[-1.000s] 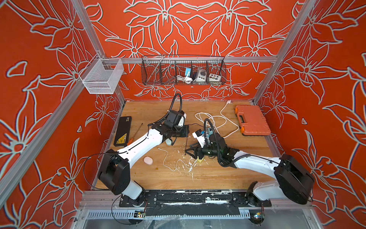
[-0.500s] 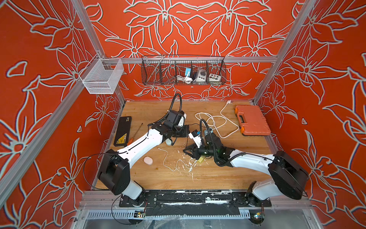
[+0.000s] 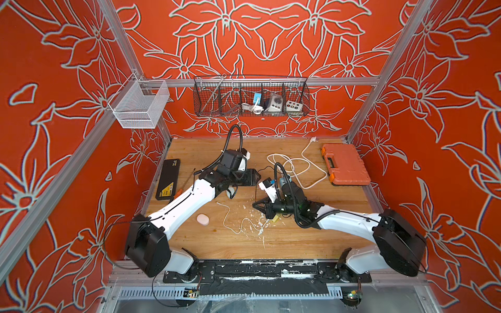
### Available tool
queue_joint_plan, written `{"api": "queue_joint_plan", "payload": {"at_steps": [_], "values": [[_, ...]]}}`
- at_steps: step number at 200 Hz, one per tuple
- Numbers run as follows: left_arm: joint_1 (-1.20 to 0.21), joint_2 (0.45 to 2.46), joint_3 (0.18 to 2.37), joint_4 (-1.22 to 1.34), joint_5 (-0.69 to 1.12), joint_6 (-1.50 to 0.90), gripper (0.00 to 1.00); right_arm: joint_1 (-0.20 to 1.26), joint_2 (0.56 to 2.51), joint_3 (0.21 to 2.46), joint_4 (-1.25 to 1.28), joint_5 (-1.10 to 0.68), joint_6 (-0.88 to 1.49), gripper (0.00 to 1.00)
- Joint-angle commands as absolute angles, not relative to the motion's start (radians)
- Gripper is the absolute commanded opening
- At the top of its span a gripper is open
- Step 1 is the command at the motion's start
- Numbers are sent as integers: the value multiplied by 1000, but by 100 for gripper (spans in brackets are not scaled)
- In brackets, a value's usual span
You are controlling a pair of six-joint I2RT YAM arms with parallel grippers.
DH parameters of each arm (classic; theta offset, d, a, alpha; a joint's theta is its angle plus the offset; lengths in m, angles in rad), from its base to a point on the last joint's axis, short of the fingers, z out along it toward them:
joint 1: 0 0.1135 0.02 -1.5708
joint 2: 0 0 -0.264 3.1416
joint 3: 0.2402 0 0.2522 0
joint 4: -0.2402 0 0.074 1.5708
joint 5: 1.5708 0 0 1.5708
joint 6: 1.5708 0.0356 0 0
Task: Charge the bluetooth headset
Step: Adjust the charging cable.
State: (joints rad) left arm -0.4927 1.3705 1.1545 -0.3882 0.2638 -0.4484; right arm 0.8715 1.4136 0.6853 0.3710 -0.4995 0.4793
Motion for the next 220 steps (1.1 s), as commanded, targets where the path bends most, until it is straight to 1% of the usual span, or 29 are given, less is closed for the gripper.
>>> {"api": "queue_joint_plan", "payload": {"at_steps": [1, 14, 33, 64, 89, 114, 131, 172, 200, 220], "values": [[-468, 1277, 1111, -409, 260, -443, 59, 869, 1390, 729, 338, -506, 495, 3], [-451, 1214, 1072, -419, 262, -444, 60, 854, 1387, 732, 364, -528, 532, 3], [-420, 1109, 991, -406, 274, -465, 64, 821, 1382, 738, 402, -565, 607, 4], [-404, 939, 861, -351, 312, -499, 68, 755, 1383, 740, 523, -626, 783, 5], [-405, 841, 737, -249, 361, -557, 71, 715, 1398, 766, 580, -655, 924, 5], [-406, 771, 591, -87, 391, -632, 72, 697, 1407, 783, 638, -675, 1042, 6], [-430, 748, 533, -15, 352, -638, 73, 693, 1413, 782, 685, -686, 1111, 6], [-558, 722, 456, 118, 121, -536, 75, 692, 1453, 782, 846, -732, 1302, 7], [-590, 778, 457, 189, 88, -492, 75, 692, 1473, 761, 953, -745, 1405, 7], [-629, 808, 469, 229, 45, -437, 75, 693, 1468, 754, 958, -753, 1434, 7]]}}
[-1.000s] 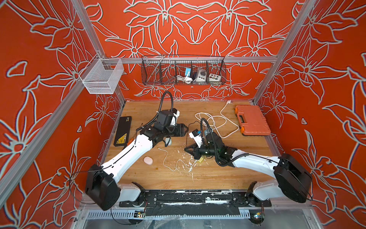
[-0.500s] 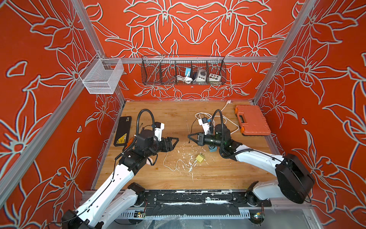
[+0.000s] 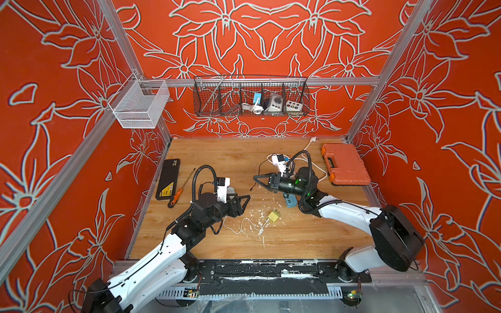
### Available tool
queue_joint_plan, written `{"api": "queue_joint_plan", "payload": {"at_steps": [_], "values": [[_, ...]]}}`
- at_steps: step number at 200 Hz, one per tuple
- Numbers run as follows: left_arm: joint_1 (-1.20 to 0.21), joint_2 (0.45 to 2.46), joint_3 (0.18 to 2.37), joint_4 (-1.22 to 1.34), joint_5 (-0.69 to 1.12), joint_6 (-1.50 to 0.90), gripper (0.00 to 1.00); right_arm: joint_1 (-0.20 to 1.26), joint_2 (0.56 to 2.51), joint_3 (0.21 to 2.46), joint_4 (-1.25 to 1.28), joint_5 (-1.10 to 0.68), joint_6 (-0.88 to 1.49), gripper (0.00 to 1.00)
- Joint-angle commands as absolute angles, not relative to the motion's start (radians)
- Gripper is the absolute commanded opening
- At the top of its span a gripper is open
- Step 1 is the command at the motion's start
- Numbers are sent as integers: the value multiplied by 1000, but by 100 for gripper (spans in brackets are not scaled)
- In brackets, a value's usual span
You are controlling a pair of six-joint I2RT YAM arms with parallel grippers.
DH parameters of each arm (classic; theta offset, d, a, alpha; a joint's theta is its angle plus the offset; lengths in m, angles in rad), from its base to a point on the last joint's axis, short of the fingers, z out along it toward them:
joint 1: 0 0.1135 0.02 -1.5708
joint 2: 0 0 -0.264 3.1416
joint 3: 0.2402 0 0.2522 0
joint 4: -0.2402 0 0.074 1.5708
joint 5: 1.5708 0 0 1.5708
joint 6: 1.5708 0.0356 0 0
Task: Charge the bluetooth headset
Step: Adjust the charging cable.
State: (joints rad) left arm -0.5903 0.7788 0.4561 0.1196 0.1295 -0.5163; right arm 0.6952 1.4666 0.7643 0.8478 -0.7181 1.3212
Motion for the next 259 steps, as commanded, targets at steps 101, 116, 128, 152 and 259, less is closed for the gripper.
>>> {"api": "queue_joint_plan", "payload": {"at_steps": [101, 116, 128, 152, 259], "values": [[-644, 969, 580, 283, 117, -345, 60, 696, 1465, 738, 1042, -774, 1531, 7], [-644, 962, 579, 274, 143, -349, 52, 697, 1471, 739, 1052, -772, 1537, 8], [-644, 949, 572, 261, 149, -355, 46, 697, 1473, 741, 1057, -770, 1537, 8], [-644, 908, 559, 233, 149, -361, 30, 695, 1481, 741, 1074, -766, 1546, 8], [-644, 845, 545, 158, 151, -391, 29, 693, 1505, 721, 1142, -758, 1589, 8]]}}
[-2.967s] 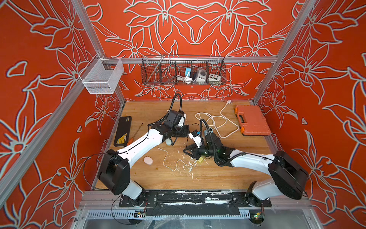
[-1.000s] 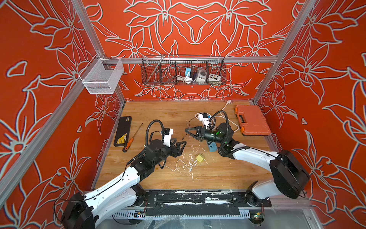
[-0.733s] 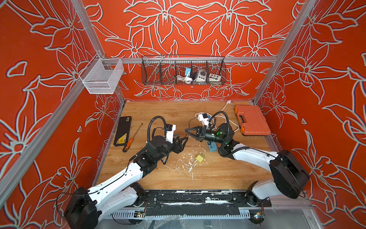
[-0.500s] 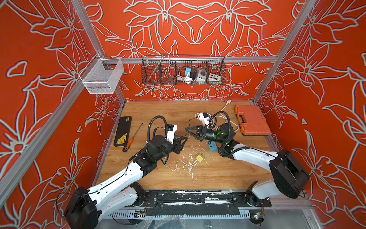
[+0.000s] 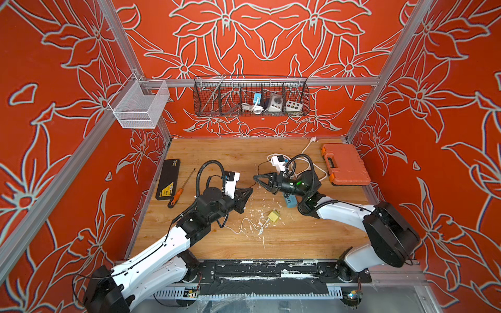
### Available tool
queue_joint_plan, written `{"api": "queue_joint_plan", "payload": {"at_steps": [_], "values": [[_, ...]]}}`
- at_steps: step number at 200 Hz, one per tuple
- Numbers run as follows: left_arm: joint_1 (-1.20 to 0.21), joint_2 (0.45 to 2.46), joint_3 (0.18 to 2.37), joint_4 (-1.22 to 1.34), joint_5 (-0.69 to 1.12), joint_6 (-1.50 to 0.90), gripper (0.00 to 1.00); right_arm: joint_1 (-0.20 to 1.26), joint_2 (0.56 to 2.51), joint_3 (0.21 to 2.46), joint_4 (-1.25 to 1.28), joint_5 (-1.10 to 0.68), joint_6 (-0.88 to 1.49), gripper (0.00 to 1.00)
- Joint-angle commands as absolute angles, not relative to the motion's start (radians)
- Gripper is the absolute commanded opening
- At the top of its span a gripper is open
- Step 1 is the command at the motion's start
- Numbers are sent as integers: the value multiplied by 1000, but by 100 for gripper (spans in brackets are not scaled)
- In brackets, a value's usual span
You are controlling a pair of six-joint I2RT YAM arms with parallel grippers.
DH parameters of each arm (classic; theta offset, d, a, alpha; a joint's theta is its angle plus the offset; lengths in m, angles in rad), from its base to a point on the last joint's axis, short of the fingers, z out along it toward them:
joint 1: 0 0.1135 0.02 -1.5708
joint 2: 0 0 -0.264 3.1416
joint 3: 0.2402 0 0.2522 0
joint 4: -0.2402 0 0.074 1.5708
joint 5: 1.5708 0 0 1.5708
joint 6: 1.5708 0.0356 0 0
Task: Charge the bluetooth headset
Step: Adjust the charging cable.
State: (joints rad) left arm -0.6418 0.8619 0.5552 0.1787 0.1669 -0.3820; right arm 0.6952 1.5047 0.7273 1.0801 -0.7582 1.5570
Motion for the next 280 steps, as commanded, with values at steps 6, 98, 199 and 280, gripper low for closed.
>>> {"api": "queue_joint_plan", "payload": {"at_steps": [6, 98, 199, 280], "values": [[-644, 844, 541, 166, 146, -388, 32, 693, 1502, 722, 1144, -759, 1591, 8], [-644, 968, 608, 238, 169, -349, 57, 703, 1498, 713, 1217, -762, 1647, 9], [-644, 863, 581, 173, 218, -359, 14, 703, 1518, 703, 1277, -755, 1680, 9], [-644, 758, 565, 82, 227, -379, 4, 690, 1536, 685, 1290, -741, 1678, 9]]}}
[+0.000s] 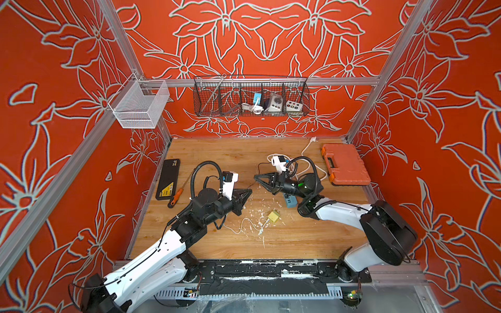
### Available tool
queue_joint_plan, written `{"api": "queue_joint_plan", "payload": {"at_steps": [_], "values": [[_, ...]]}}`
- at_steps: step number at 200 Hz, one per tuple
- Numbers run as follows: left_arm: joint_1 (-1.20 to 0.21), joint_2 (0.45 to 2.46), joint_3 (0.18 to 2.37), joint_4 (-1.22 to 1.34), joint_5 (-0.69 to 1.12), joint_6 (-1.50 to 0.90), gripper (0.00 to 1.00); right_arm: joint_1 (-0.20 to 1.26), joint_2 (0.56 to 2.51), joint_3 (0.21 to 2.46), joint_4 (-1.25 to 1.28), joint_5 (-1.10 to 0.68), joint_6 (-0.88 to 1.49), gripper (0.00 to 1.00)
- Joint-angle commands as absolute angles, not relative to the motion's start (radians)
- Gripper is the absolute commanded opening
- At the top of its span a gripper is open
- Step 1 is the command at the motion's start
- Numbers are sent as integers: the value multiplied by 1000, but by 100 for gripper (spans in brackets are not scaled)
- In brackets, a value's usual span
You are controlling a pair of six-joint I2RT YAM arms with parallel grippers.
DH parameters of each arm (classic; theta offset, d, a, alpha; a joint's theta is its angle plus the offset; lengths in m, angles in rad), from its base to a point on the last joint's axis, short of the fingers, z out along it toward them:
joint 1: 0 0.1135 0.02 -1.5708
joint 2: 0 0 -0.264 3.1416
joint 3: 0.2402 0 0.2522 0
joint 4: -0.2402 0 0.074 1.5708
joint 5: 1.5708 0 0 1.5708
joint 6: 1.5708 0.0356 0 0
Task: Charge the bluetooth headset
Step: Adjust the charging cable.
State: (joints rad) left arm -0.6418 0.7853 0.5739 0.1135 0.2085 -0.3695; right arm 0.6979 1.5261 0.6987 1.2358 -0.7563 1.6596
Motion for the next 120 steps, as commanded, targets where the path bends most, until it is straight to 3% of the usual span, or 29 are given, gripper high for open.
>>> {"api": "queue_joint_plan", "payload": {"at_steps": [1, 40, 84, 120], "values": [[-644, 757, 565, 81, 227, -380, 4, 690, 1537, 685, 1290, -741, 1679, 9], [-644, 734, 560, 60, 216, -390, 22, 689, 1540, 689, 1288, -744, 1678, 9], [-644, 726, 560, 60, 214, -390, 18, 688, 1542, 687, 1298, -741, 1684, 9], [-644, 702, 551, 46, 202, -396, 24, 686, 1539, 686, 1299, -739, 1682, 9]]}}
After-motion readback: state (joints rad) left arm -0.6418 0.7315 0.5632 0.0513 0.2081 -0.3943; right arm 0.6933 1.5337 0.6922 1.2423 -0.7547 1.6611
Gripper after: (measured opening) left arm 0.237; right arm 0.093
